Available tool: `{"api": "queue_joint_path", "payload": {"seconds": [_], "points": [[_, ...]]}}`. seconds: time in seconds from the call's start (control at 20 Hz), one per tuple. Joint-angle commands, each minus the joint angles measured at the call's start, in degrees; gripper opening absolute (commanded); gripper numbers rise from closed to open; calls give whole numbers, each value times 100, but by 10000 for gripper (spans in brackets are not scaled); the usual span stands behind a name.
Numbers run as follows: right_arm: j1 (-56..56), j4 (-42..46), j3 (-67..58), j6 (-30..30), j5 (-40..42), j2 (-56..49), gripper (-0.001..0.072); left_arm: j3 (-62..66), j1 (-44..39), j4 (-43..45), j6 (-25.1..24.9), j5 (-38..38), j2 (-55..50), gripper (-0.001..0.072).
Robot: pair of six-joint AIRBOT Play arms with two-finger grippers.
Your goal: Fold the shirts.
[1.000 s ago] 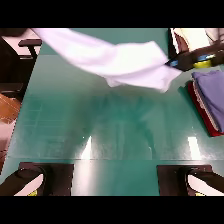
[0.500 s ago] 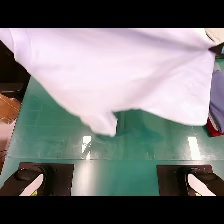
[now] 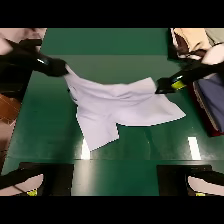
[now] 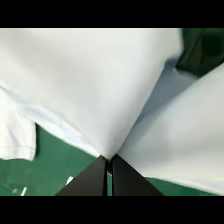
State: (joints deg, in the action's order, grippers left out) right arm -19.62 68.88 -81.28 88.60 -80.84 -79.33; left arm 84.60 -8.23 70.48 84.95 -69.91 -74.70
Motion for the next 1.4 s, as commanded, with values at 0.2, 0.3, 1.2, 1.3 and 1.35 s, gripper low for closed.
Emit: {"api": "queue_joint_path", "payload": {"seconds": [0.2,0.3,1.2,1.3,1.35], "points": [[-160,122,-835,26,686,-1488,18,-378,79,-50,-205,1904,-1346,94],[-140,120,-1274,26,654,-1633,64,-208,79,-35,-203,1788,-1346,610],[1333,-1237,1113,-881,166,1099,327,-3976,791,-1696,-968,1233,369,610],[1325,-1237,1132,-881,138,1097,327,-4140,774,-1908,-1128,1482,352,609],[1325,-1241,1130,-881,138,1097,327,-4194,750,-1921,-1147,1543,352,609]]}}
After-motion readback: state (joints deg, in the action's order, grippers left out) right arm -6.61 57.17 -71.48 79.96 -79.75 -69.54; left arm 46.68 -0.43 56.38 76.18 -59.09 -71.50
